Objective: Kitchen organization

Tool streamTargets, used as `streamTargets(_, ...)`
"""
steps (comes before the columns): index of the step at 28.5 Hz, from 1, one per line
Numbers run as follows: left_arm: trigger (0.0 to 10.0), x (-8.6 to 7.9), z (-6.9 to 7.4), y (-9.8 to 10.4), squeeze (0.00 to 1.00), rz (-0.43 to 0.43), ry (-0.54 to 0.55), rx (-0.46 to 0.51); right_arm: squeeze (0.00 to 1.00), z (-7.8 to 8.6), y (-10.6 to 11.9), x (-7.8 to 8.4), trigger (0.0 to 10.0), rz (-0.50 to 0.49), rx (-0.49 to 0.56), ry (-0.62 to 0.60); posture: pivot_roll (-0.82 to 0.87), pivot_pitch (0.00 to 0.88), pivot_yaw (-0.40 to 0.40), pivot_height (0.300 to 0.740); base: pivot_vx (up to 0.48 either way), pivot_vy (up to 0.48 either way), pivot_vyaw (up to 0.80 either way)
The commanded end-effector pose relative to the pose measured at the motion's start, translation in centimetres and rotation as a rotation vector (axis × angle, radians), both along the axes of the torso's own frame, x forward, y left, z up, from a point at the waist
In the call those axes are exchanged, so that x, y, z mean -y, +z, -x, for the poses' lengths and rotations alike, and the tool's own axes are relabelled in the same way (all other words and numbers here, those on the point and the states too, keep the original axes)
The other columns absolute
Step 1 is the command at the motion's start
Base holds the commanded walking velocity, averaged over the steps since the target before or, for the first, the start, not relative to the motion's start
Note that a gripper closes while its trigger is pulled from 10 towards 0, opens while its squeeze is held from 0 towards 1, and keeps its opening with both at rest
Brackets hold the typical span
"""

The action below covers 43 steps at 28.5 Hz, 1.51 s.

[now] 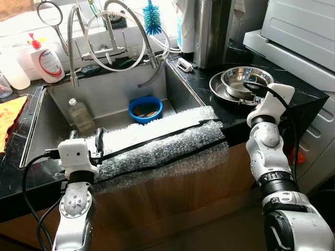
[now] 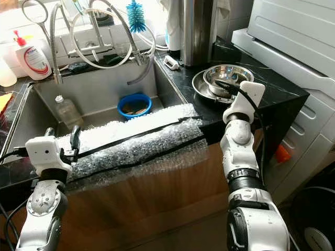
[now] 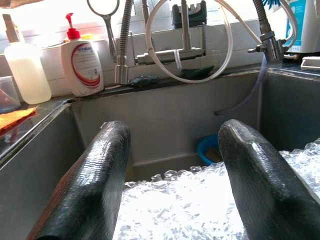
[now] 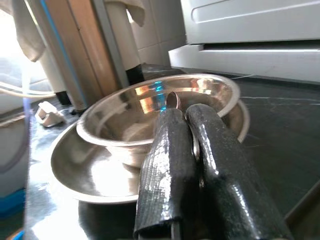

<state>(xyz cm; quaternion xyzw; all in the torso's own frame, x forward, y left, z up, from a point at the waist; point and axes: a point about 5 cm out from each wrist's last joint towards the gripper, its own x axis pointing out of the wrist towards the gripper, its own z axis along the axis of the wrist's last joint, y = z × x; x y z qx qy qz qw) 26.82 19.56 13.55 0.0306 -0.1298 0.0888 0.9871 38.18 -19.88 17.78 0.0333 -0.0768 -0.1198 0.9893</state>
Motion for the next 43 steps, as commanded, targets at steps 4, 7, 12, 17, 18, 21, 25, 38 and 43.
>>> streamTargets(4, 10.0, 0.0, -0.3, 0.2, 0.00, -0.018, 0.004, 0.003, 0.00, -0.1, 1.2, -1.3, 0.0, -0.023, 0.072, 0.043, -0.15, 0.000, 0.103, 0.740, 0.000, 0.000, 0.00)
streamTargets(7, 10.0, 0.0, -0.3, 0.3, 0.00, -0.021, 0.003, 0.006, 0.00, -0.1, 1.7, -1.7, 9.1, -0.031, 0.111, 0.062, -0.15, 0.000, 0.103, 0.740, 0.000, 0.000, 0.00)
streamTargets(12, 10.0, 0.0, -0.4, 0.8, 0.00, -0.014, 0.005, 0.025, 0.00, 0.3, 3.8, -1.6, 10.0, 0.022, 0.240, 0.056, -0.16, 0.000, 0.102, 0.740, 0.000, 0.000, 0.00)
streamTargets(17, 10.0, 0.1, -0.6, 2.2, 0.00, 0.003, -0.007, 0.073, 0.00, 0.6, 5.4, -1.7, 10.0, 0.036, 0.327, 0.080, -0.16, 0.000, 0.102, 0.740, 0.000, 0.000, 0.00)
streamTargets(18, 10.0, 0.1, -0.6, 2.6, 0.00, -0.001, -0.009, 0.087, 0.00, 0.6, 5.6, -1.8, 10.0, 0.038, 0.332, 0.092, -0.16, 0.000, 0.102, 0.740, 0.000, 0.000, 0.00)
streamTargets(21, 10.0, 0.2, -0.5, 3.9, 0.00, -0.020, -0.019, 0.135, 0.00, 0.6, 5.8, -2.5, 10.0, 0.057, 0.339, 0.152, -0.16, 0.000, 0.100, 0.740, 0.000, 0.000, 0.00)
streamTargets(25, 10.0, -0.1, -0.7, 6.3, 0.00, -0.071, -0.022, 0.203, 0.00, 1.1, 6.2, -3.9, 10.0, 0.062, 0.375, 0.280, -0.15, 0.000, 0.099, 0.740, 0.000, 0.000, 0.00)
streamTargets(38, 10.0, 1.2, -0.8, 5.7, 0.00, 0.121, -0.099, 0.153, 0.00, 3.9, 4.7, -8.3, 10.0, -0.401, 0.319, 0.788, -0.17, 0.000, 0.098, 0.740, 0.000, 0.000, 0.00)
streamTargets(43, 10.0, 1.3, -0.9, 5.3, 0.00, 0.265, -0.127, 0.132, 0.00, 5.7, 3.3, -9.1, 10.0, -0.479, 0.283, 0.938, -0.16, 0.000, 0.096, 0.740, 0.000, 0.000, 0.00)
